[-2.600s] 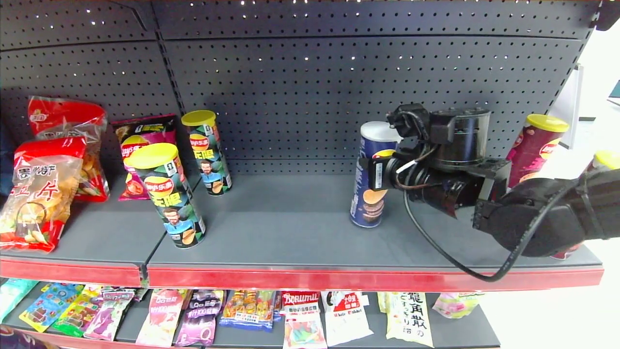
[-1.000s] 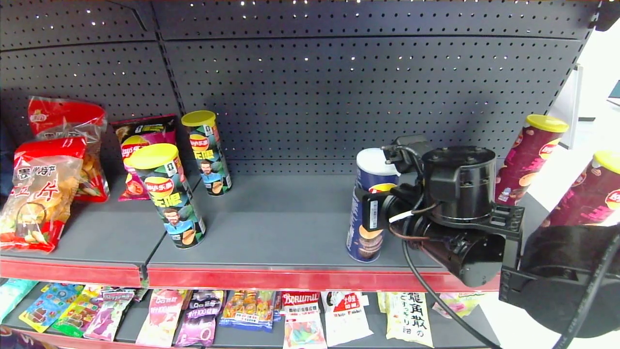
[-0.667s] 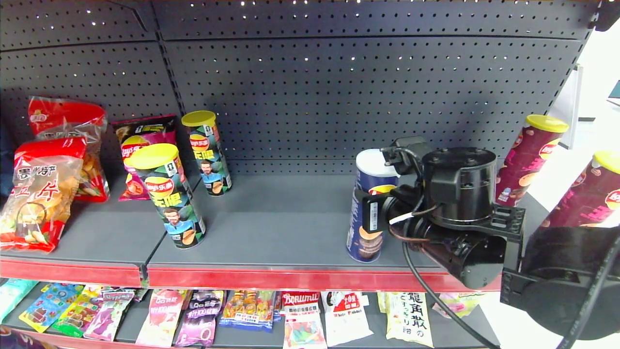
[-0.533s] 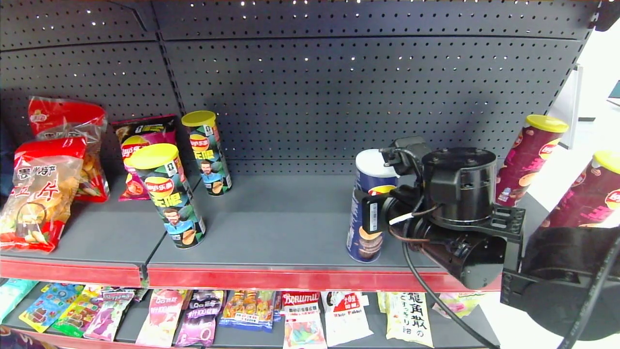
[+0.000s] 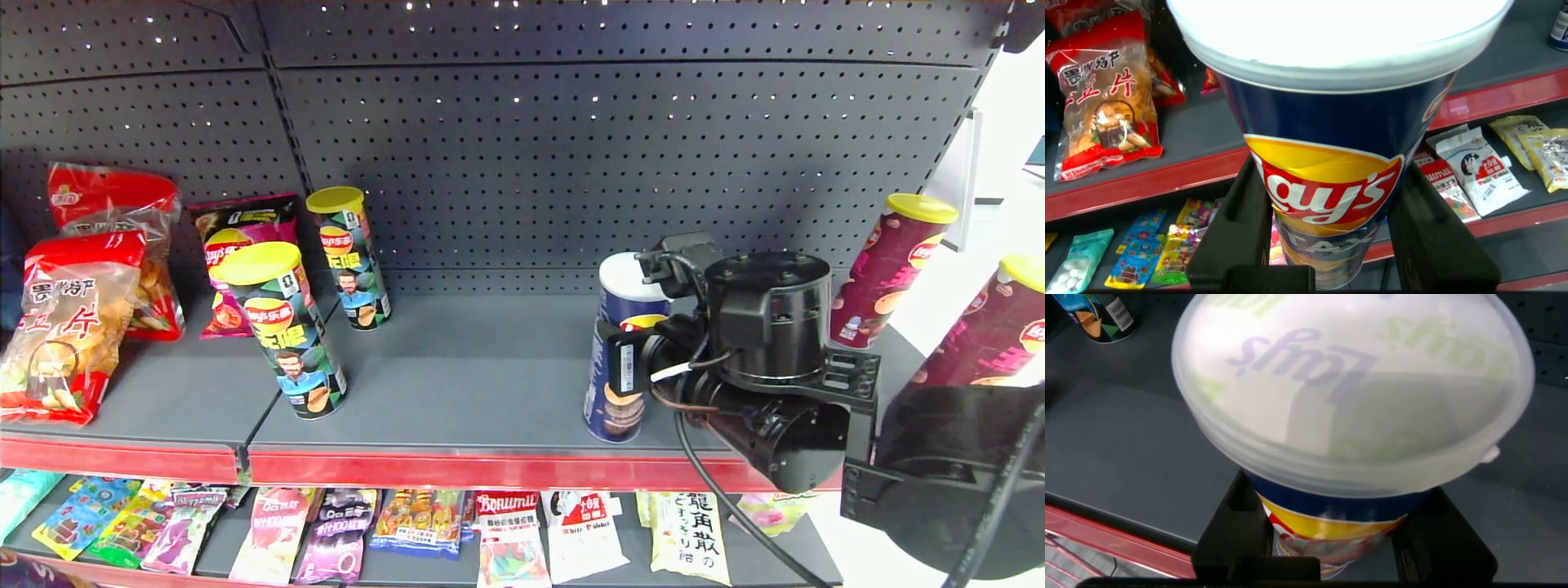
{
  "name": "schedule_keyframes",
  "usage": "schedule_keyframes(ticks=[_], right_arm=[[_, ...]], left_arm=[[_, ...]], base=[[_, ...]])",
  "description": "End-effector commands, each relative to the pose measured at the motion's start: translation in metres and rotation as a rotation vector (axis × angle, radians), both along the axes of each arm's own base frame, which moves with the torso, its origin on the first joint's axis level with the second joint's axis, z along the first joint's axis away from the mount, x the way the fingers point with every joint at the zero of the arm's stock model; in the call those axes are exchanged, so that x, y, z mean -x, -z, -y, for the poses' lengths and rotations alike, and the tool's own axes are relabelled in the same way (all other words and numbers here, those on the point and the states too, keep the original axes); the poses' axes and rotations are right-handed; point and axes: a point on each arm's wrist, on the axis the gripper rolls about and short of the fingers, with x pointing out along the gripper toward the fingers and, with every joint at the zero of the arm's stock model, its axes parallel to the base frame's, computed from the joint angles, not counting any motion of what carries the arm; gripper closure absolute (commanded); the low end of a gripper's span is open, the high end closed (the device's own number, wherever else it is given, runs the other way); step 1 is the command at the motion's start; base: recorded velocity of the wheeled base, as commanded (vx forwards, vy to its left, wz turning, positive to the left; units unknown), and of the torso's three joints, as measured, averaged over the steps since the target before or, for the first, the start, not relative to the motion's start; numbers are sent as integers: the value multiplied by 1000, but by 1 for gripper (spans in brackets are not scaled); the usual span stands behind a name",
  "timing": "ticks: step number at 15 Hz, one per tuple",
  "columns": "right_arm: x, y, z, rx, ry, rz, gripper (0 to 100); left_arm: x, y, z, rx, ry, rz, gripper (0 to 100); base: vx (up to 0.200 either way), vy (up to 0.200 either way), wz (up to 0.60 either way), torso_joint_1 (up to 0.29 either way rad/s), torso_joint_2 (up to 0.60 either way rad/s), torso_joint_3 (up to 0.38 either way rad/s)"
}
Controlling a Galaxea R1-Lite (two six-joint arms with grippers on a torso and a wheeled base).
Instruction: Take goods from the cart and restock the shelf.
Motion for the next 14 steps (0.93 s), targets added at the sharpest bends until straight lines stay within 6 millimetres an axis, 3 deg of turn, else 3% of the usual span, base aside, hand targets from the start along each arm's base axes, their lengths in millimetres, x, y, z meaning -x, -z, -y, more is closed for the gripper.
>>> schedule_keyframes(ticks=[1,13,14], right_arm=[[0,0,-1,6,2,2,100],[3,3,-5,13,1,0,100],[3,4,-5,15,1,-2,0]], left_arm=[[0,0,0,0,-1,2,100],[0,-1,0,3,-1,5,100],[1,0,0,3,2,5,100]], base=[[0,0,0,0,0,0],[0,0,0,0,0,0],[0,0,0,0,0,0]])
